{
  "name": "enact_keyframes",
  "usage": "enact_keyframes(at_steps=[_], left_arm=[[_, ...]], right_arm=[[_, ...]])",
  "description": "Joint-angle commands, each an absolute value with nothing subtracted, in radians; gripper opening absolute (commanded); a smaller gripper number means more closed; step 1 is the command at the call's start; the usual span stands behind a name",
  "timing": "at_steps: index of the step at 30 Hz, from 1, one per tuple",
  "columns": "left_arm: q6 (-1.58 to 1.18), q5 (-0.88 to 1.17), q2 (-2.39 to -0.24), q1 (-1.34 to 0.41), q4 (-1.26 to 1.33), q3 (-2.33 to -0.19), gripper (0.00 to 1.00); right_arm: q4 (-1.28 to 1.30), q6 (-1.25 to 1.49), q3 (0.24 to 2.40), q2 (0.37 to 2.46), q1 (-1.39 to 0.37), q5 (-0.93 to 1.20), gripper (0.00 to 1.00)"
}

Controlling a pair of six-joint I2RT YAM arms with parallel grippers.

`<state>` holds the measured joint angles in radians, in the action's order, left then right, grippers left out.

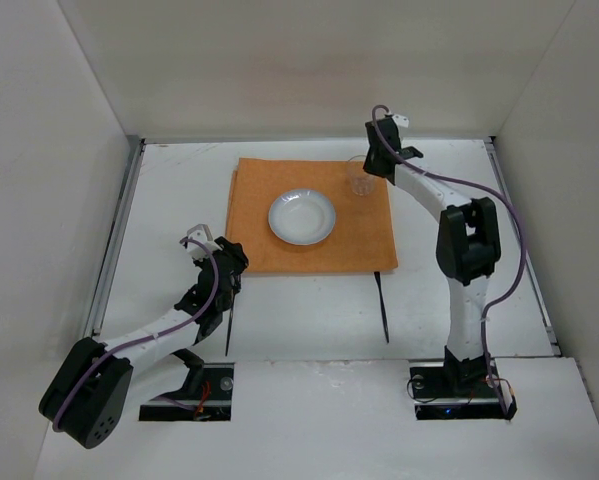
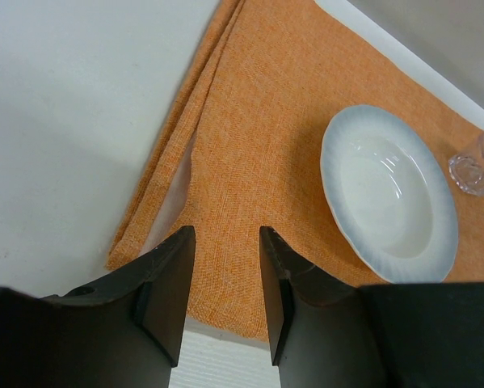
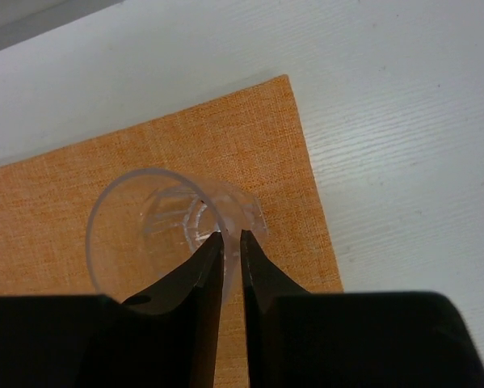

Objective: Set the dinner table for one person

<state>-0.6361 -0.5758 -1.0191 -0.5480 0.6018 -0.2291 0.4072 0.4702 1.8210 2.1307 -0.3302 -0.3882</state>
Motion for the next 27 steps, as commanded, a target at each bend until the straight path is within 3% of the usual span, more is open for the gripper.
enact_keyframes(at_steps=[1, 9, 12, 16, 23, 27], left_arm=[[-0.641, -0.577, -1.009, -0.544, 0.635, -0.239, 0.35], [-0.641, -0.577, -1.003, -0.55, 0.634, -0.239, 0.35], [-0.641, -0.577, -1.002, -0.551, 0.634, -0.239, 0.35], [-0.641, -0.577, -0.994, -0.553, 0.632, -0.238, 0.36], [-0.641, -0.574, -0.986, -0.556, 0.632, -0.236, 0.36], [-0.641, -0.572, -0.994, -0.556, 0.63, -0.239, 0.37]], right_arm=[[0.39, 0.466, 1.855, 2.126, -0.337, -0.388, 0.23], [0.374, 0.468, 1.752, 1.991, -0.337, -0.396, 0.5], [0.312, 0.472, 1.608, 1.857, -0.337, -0.41, 0.59], [0.213, 0.506, 1.306, 1.613, -0.338, -0.426, 0.63], [0.259, 0.688, 0.757, 1.248, -0.556, -0.407, 0.19], [0.435, 0.854, 0.657, 1.141, -0.717, -0.419, 0.2]])
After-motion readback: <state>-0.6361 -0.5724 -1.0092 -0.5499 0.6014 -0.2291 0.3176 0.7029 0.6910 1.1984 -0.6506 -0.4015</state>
